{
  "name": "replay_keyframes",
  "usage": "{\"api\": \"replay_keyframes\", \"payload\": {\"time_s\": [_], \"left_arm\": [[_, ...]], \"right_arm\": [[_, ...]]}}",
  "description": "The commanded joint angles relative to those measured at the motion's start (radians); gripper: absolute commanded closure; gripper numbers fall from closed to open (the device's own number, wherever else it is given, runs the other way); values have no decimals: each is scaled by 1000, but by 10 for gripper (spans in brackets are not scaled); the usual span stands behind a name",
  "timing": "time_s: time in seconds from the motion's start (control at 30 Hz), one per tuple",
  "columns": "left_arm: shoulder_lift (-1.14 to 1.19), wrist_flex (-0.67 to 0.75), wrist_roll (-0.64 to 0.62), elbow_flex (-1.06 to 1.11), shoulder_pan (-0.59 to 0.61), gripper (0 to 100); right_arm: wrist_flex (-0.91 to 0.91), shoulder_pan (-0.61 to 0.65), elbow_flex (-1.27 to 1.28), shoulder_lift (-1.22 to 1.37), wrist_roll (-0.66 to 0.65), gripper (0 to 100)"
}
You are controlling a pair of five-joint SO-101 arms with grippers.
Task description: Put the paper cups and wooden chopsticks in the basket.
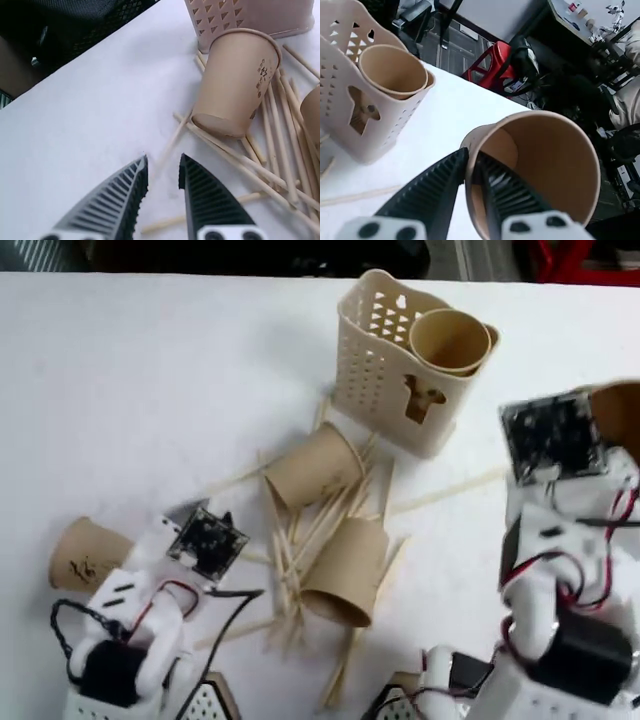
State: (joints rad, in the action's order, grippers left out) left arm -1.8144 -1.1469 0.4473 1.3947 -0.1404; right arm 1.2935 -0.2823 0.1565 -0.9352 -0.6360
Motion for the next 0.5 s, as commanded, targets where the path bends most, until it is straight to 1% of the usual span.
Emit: {"api": "replay_keyframes", "payload": {"time_s": [0.0, 0.13, 0.2, 0.3, 0.47], "left_arm": [[-2, 63, -2, 48, 38, 879], [-2, 84, -3, 91, 81, 880], [-2, 84, -31, 104, 85, 880], [-2, 81, -83, 107, 85, 880], [-2, 78, -89, 112, 85, 881]], "right_arm": [[7, 51, -192, 182, -2, 979], [48, 154, -371, 357, 2, 979], [71, 202, -451, 443, 8, 979], [79, 249, -562, 570, 51, 980], [81, 309, -732, 753, 58, 980]]}}
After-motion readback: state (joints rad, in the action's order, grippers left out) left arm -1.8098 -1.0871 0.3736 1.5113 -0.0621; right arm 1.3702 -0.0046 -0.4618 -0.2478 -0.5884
